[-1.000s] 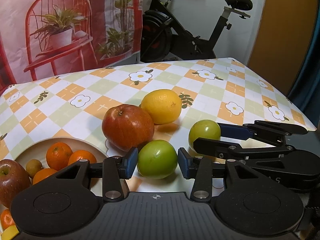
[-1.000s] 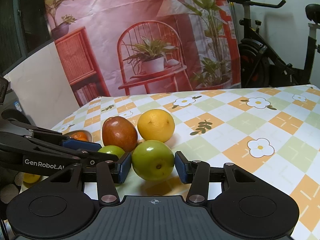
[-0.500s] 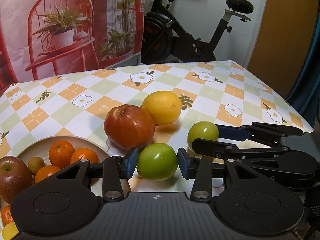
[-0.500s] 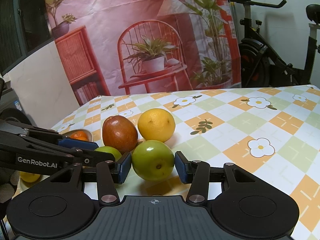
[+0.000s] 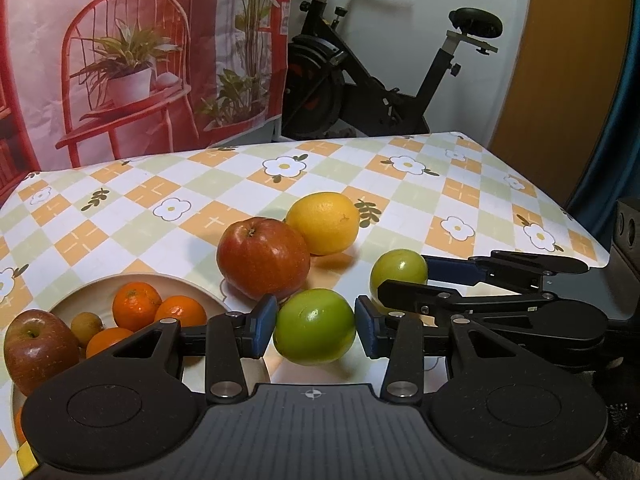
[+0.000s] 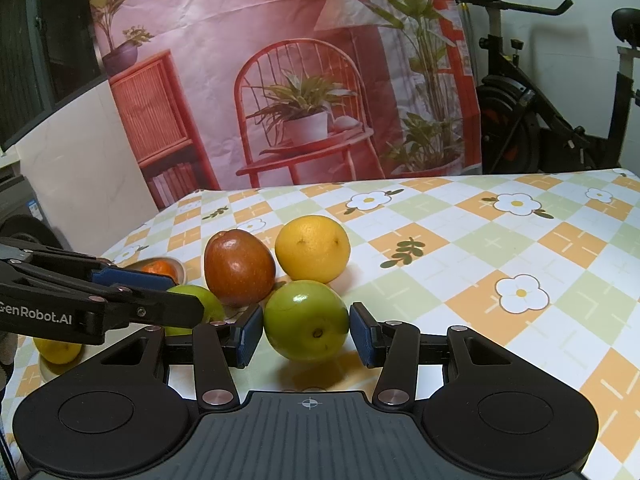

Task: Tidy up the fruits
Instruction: 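Close the right gripper on a green apple while the left gripper closes on another green apple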

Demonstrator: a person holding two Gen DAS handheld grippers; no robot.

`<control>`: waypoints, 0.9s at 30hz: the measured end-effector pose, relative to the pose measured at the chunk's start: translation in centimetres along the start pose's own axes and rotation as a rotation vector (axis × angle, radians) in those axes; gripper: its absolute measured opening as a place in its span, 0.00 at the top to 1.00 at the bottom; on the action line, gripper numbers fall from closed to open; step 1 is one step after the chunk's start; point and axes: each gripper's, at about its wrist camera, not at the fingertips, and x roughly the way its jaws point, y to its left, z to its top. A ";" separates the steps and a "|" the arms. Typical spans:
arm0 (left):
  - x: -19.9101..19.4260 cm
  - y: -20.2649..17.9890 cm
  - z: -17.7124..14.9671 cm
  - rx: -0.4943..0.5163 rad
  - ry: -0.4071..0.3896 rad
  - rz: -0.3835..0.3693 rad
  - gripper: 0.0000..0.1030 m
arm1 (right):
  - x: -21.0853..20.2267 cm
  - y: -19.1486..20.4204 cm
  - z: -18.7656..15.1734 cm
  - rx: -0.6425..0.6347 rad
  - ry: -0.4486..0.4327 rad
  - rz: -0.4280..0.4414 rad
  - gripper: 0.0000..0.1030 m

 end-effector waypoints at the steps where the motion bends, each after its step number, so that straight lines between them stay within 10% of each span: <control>1: -0.1 0.0 0.0 0.002 -0.002 0.000 0.56 | 0.0 0.0 0.0 -0.001 0.001 0.000 0.57; 27: -1.1 0.2 -0.1 -0.009 -0.026 0.022 0.56 | 0.3 0.1 -0.1 0.006 0.014 -0.003 0.57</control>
